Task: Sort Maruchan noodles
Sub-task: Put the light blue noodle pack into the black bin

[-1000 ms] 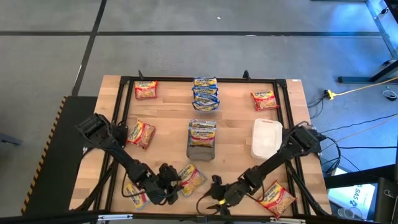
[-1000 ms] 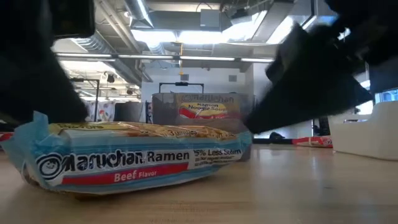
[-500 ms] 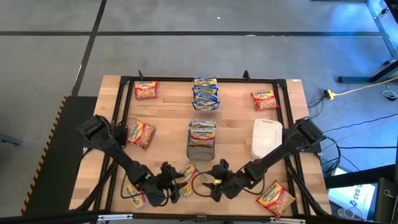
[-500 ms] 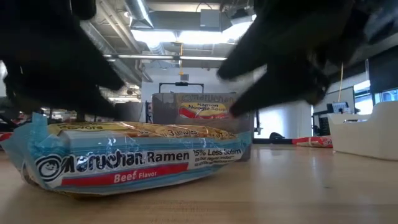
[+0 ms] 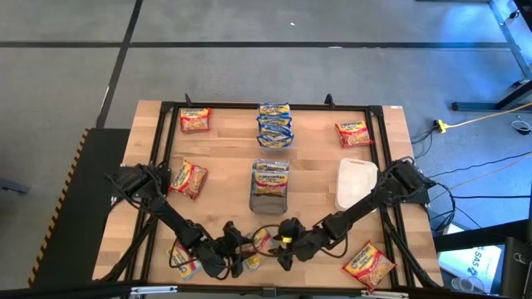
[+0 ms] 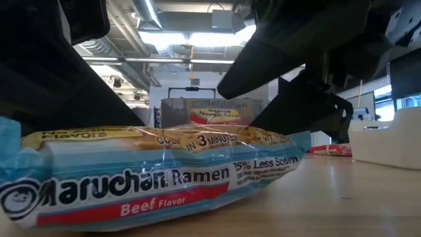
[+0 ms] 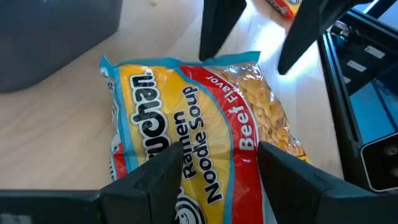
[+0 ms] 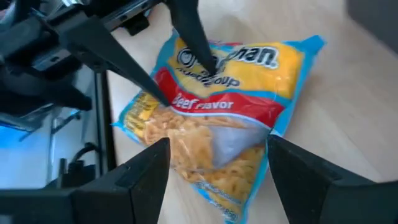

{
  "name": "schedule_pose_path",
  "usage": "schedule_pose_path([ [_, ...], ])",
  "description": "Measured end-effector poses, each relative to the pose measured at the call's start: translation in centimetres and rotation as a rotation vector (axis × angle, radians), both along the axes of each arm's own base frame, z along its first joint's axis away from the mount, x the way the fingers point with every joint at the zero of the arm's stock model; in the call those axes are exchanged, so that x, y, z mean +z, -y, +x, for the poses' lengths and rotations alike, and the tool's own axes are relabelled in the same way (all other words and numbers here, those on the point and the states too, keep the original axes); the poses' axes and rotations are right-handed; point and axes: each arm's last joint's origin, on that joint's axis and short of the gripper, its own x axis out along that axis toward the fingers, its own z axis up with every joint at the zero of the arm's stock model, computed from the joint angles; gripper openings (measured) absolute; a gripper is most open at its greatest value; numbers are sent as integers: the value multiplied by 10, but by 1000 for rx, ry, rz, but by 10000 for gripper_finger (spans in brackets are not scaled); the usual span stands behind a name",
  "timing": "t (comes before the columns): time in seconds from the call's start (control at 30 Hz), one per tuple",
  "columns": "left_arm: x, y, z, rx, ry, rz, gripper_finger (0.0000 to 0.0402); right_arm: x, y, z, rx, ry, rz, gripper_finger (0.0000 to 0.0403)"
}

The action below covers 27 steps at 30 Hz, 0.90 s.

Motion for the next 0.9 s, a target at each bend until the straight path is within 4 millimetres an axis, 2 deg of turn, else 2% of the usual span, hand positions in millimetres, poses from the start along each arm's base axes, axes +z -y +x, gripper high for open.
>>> schedule_pose_path([
  [0.13, 0, 1, 0, -16, 9, 36, 201, -7, 1, 3, -3, -17, 25, 258],
  [0.27, 1, 2, -1, -32, 15, 63, 201, -24, 3, 6, 5, -68, 61, 301],
  [0.4, 6, 2, -2, -50, 7, 55, 201, -25, 5, 9, 18, -74, 67, 335],
  [0.5, 16, 3, -7, -79, -8, 48, 201, -22, 8, 10, 52, -72, 53, 345],
  [0.67, 42, 5, -19, -97, -57, -110, 201, -20, 11, 11, 63, -74, 43, 341],
  [0.9, 36, 19, -45, -34, -189, -339, 201, -20, 13, 12, 50, -74, 46, 336],
])
